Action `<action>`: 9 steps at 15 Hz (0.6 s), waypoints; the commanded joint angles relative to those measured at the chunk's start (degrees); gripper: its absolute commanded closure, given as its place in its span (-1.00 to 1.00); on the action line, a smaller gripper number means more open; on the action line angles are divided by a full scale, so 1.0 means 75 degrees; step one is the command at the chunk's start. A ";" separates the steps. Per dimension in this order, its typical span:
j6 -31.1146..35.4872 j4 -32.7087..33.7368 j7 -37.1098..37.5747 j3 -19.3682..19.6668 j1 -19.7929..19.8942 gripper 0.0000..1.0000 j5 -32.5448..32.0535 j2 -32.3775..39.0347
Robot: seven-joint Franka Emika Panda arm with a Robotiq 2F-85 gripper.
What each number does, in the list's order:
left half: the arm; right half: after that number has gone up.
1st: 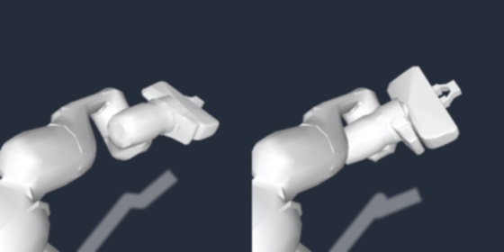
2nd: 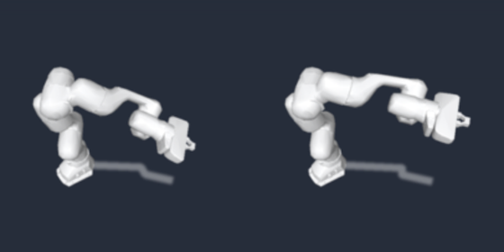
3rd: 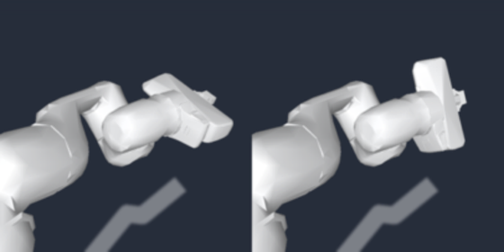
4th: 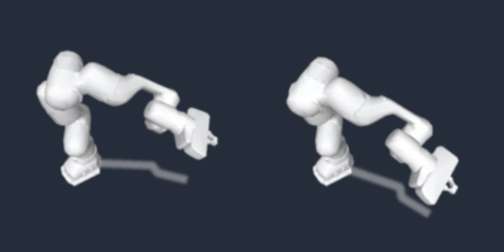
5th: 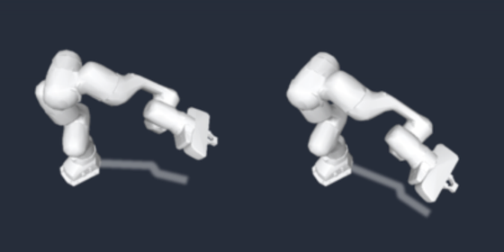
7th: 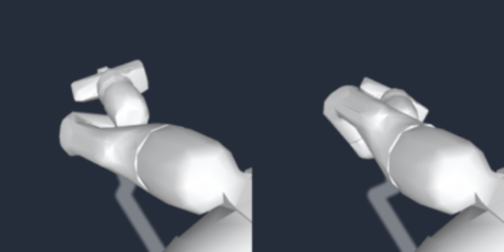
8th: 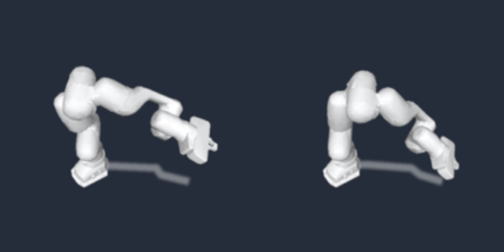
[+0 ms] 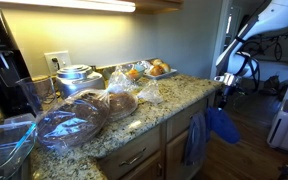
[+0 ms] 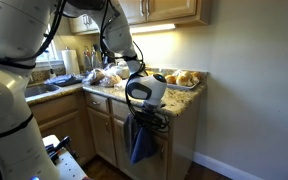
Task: Remove the blue cloth from the countertop and hang it on the drawer
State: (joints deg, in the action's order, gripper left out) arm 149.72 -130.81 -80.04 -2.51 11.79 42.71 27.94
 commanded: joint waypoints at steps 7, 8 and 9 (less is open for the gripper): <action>0.0365 0.0008 0.0139 -0.0256 0.0100 0.90 -0.0257 0.0383; 0.0383 0.0037 0.0162 -0.0259 0.0098 0.90 -0.0247 0.0388; 0.0399 0.0069 0.0192 -0.0258 0.0093 0.89 -0.0241 0.0395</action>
State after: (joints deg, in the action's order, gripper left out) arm 150.38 -130.16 -79.93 -3.53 11.77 42.18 30.40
